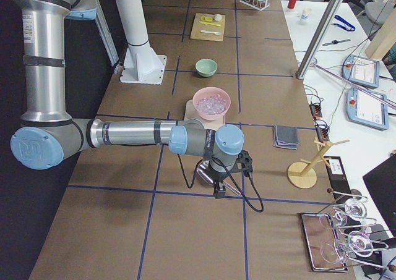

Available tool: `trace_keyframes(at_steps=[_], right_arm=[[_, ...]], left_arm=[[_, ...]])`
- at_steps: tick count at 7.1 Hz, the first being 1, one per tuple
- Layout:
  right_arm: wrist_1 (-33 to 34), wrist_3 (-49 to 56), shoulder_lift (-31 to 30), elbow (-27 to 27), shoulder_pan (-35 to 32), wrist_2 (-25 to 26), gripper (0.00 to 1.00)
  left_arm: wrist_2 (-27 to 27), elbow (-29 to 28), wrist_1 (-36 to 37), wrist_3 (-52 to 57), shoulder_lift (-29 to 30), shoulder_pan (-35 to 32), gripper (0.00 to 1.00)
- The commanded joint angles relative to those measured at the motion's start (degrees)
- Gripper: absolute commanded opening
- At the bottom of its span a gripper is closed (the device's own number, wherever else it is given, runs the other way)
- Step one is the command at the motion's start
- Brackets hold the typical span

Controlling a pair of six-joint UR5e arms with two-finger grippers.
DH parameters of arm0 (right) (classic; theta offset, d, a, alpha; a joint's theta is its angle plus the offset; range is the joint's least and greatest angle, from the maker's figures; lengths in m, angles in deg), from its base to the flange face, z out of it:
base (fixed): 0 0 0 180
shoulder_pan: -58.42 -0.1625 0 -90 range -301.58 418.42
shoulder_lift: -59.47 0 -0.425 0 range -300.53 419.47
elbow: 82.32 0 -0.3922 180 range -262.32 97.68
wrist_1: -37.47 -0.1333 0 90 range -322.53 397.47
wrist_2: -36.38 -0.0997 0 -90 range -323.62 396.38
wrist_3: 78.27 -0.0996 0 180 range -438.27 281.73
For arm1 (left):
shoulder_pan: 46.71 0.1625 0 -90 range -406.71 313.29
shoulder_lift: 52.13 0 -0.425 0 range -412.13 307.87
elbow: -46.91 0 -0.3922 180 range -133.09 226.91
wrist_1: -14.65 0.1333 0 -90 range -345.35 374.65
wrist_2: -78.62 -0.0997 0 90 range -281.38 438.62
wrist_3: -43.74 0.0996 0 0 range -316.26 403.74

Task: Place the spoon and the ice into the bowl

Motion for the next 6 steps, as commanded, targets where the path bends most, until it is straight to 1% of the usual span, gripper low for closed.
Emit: trace_keyframes(at_steps=[1, 2, 3, 4, 5, 6], right_arm=[[-0.2, 0.1, 0.2, 0.9, 0.1, -2.4, 1.0], [-0.2, 0.1, 0.2, 2.1, 1.0, -4.9, 1.0], [-0.2, 0.2, 0.0, 2.2, 1.1, -5.1, 1.0], [-0.9, 0.4, -0.1, 2.4, 1.1, -5.1, 1.0], [-4.2, 0.7, -1.0, 2.2, 1.2, -5.1, 1.0], [-9.5, 0.6, -3.7, 2.3, 1.1, -5.1, 1.0]], left_arm=[[0.5, 0.9, 0.0, -0.5, 0.5, 2.1, 1.0], [3.6, 3.4, 0.0, -4.4, 1.9, 7.8, 1.0], [3.4, 5.8, -0.6, -12.2, 4.2, 12.8, 1.0], [3.3, 5.9, -4.1, -17.5, 7.5, 17.8, 1.0], [0.5, 5.9, -7.7, -24.5, 11.0, 25.0, 1.0], [-8.1, 6.0, -9.1, -32.1, 14.5, 32.8, 1.0]])
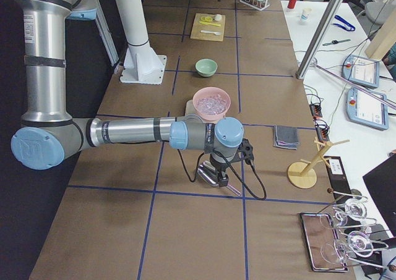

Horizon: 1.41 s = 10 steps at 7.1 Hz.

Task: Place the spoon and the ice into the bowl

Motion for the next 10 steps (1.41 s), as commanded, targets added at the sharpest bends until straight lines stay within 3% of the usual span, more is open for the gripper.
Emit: trace_keyframes(at_steps=[1, 8, 9, 10], right_arm=[[-12.3, -0.7, -5.6, -0.4, 0.1, -0.1, 1.0], [-14.9, -2.8, -6.0, -0.4, 0.3, 0.1, 1.0], [-14.9, -2.8, -6.1, -0.4, 0.3, 0.2, 1.0], [-15.0, -2.8, -6.0, -0.3, 0.3, 0.2, 1.0]], left_arm=[[-13.9, -0.2, -2.6, -10.8, 5.5, 16.3, 1.0], [-15.8, -5.5, -4.5, -10.6, 8.9, 21.6, 0.89], [-15.8, -6.0, -4.5, -10.7, 8.8, 21.6, 0.84], [-15.5, -6.0, -4.5, -10.7, 8.8, 21.7, 0.63]])
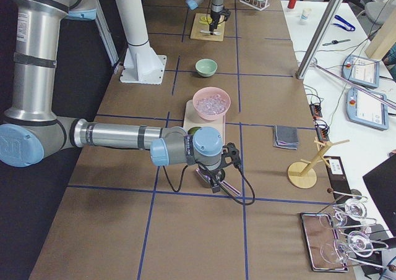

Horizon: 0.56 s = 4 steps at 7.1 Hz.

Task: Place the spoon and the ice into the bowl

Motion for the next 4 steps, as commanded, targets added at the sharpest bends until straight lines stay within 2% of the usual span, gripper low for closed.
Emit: trace_keyframes(at_steps=[1, 3, 4], right_arm=[[-0.1, 0.0, 0.0, 0.1, 0.0, 0.0, 1.0], [-0.1, -0.1, 0.0, 0.1, 0.0, 0.0, 1.0], [-0.2, -0.1, 0.0, 0.1, 0.0, -0.1, 1.0]], left_arm=[[0.5, -0.2, -0.1, -0.2, -0.1, 0.0, 0.39], [0.5, 0.1, 0.1, -0.3, -0.5, 0.0, 0.08], [0.6, 0.8, 0.2, -0.4, -0.5, -0.1, 0.0]])
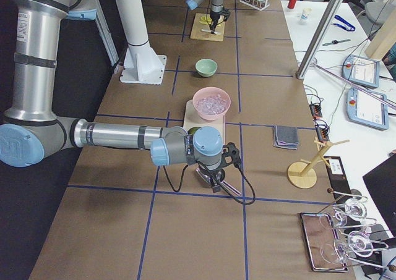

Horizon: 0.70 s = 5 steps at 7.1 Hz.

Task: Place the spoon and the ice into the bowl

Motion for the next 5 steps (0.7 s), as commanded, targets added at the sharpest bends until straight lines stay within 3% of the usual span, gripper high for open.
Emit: trace_keyframes(at_steps=[1, 2, 3, 5], right_arm=[[-0.1, 0.0, 0.0, 0.1, 0.0, -0.1, 1.0], [-0.1, 0.0, 0.0, 0.1, -0.1, -0.1, 1.0], [-0.1, -0.1, 0.0, 0.1, -0.1, -0.2, 1.0], [-0.2, 0.0, 0.1, 0.2, 0.3, -0.2, 1.0]], left_arm=[[0.1, 1.7, 0.2, 0.0, -0.1, -0.1, 0.0], [0.0, 4.3, 0.6, -3.4, 0.6, 0.0, 0.0], [0.1, 5.5, 0.7, -15.0, 3.4, 0.4, 0.0], [-0.4, 5.2, 1.0, -27.5, 12.1, 6.0, 0.0]])
